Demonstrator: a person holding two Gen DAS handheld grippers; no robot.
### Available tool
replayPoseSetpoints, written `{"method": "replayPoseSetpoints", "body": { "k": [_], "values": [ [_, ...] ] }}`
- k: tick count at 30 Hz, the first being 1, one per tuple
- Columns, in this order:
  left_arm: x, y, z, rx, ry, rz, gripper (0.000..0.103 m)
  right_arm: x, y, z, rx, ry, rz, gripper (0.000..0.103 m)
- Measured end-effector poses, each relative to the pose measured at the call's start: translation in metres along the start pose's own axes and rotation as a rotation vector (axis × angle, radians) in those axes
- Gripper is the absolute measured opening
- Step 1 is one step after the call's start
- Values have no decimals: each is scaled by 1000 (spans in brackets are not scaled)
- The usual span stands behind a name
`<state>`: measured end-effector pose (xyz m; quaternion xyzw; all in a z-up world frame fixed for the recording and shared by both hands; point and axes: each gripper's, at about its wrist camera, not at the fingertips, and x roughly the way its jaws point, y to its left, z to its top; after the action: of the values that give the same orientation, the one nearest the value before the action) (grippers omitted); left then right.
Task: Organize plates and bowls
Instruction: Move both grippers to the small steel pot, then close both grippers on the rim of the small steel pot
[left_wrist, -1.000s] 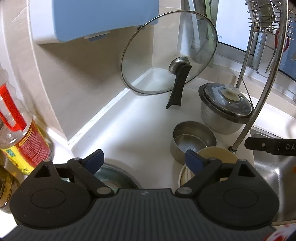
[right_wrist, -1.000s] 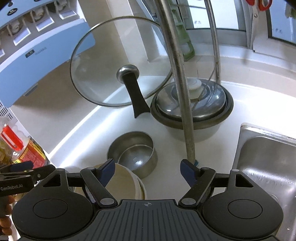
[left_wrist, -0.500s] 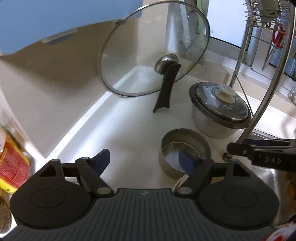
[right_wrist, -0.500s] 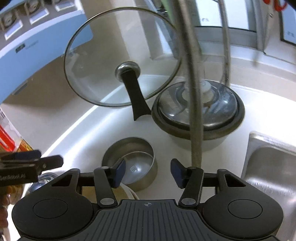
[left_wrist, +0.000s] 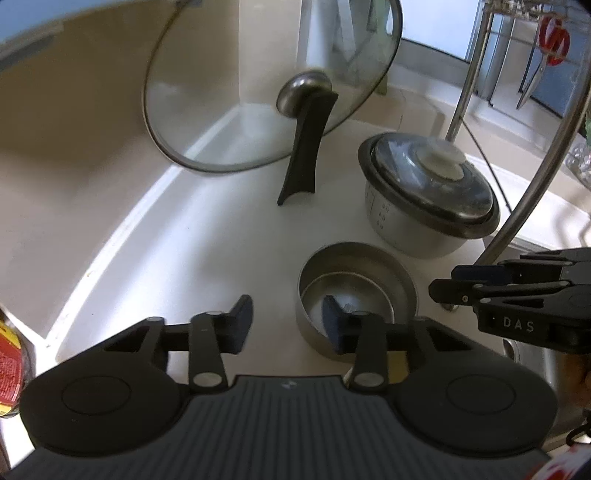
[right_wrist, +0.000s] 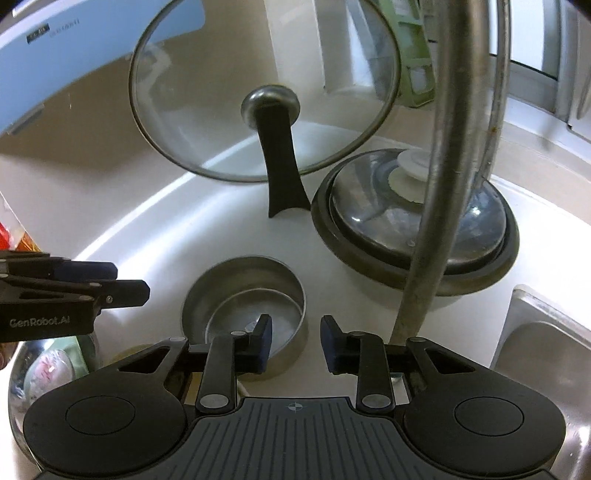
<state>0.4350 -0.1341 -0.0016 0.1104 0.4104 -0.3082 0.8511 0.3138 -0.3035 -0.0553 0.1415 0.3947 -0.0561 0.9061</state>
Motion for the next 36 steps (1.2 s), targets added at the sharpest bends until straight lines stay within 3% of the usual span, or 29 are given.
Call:
{"method": "replayPoseSetpoints", "body": {
  "k": [5,29,33,36],
  "values": [
    [13,2,1,15,30,-7,25,10,-1,3,-23,24,-4,31],
    [56,-2,10,43,126,-51,25,55,3,18,-44,127,-40,23],
    [61,-4,9,43,142,-58,13,60,3,18,-45,140,-41,23],
    [64,-5,8,38,149,-63,12,61,5,16,-58,141,-37,23]
  ]
}}
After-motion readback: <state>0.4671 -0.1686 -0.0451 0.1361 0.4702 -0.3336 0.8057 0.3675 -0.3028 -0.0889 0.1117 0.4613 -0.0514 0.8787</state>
